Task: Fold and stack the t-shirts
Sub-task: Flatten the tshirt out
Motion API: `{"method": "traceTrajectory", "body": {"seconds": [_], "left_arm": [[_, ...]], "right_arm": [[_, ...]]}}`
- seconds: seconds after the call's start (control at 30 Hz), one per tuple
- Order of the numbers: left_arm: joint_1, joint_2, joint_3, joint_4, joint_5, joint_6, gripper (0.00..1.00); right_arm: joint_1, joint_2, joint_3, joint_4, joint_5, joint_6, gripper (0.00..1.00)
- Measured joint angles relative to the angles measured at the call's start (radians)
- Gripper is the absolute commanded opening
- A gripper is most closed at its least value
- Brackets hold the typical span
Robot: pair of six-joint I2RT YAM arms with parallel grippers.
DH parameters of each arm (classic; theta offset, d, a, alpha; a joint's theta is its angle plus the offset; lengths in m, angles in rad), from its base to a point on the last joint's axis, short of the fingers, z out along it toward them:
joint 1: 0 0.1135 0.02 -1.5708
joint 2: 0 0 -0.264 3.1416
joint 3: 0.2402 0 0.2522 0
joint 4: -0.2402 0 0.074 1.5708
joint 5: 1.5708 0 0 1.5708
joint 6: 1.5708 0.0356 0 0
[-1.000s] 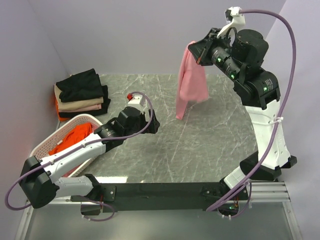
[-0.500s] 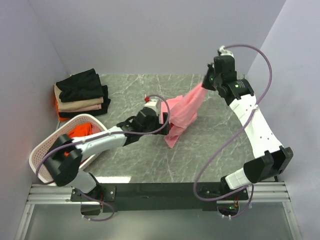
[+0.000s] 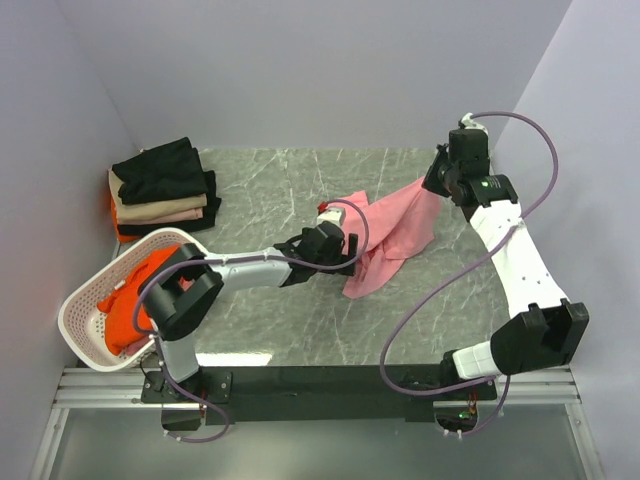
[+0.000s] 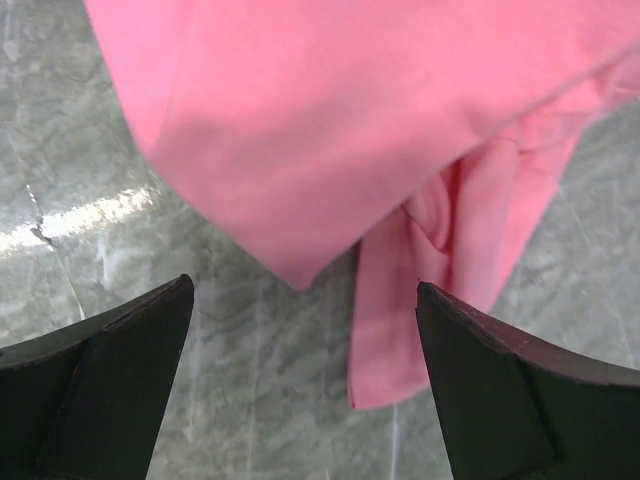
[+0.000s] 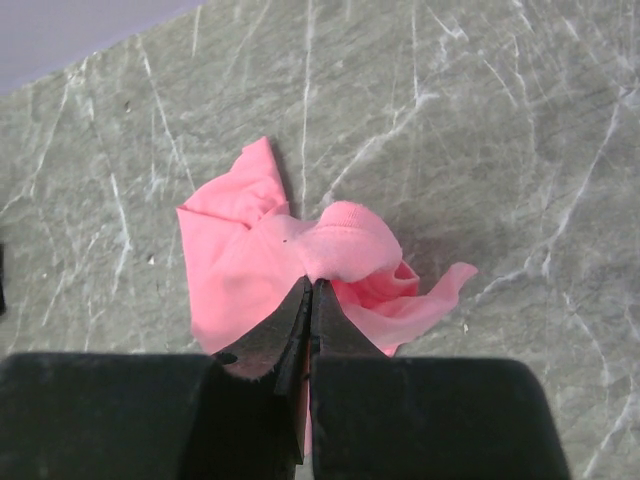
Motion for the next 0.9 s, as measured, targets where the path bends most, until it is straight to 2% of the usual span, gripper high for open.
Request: {"method": "traceTrajectory", "body": {"seconds": [0.13, 0.23, 0.27, 0.33, 0.37, 0.43, 0.47, 0.73, 0.9], "left_arm": [[0.000, 0.047, 0.023, 0.000, -0.040, -0.004, 0.92], [0.001, 0.083, 0.038, 0.002, -0.051, -0.004, 0.71], [0.000, 0.092, 0.039, 0.003, -0.054, -0.003, 0.57], [0.000, 0.104, 0.040, 0.001, -0.068, 0.002, 0.45], [0.000, 0.107, 0.040, 0.000, -0.075, 0.003, 0.32], [0.000, 0.110, 0.044, 0.000, -0.089, 0.012, 0.14], [0.000, 0.111, 0.047, 0.001, -0.098, 0.018, 0.00], [0.001, 0.082, 0.070, -0.041, -0.186, 0.085, 0.01], [0.002, -0.096, 0.067, -0.153, -0.203, 0.134, 0.01]], "right_arm": [[-0.001, -0.029, -0.029, 0.018, -0.021, 0.000, 0.00], [-0.002, -0.042, -0.056, 0.031, -0.034, 0.000, 0.00], [-0.002, -0.045, -0.062, 0.032, -0.039, 0.000, 0.00], [-0.002, -0.049, -0.072, 0.032, -0.046, 0.000, 0.00], [-0.002, -0.051, -0.076, 0.033, -0.047, 0.000, 0.00], [-0.002, -0.060, -0.084, 0.034, -0.048, -0.002, 0.00], [-0.002, -0.065, -0.087, 0.033, -0.050, -0.003, 0.00], [-0.002, -0.141, -0.089, 0.009, -0.054, -0.027, 0.00], [-0.002, -0.249, -0.088, -0.044, -0.050, -0.043, 0.00]]}}
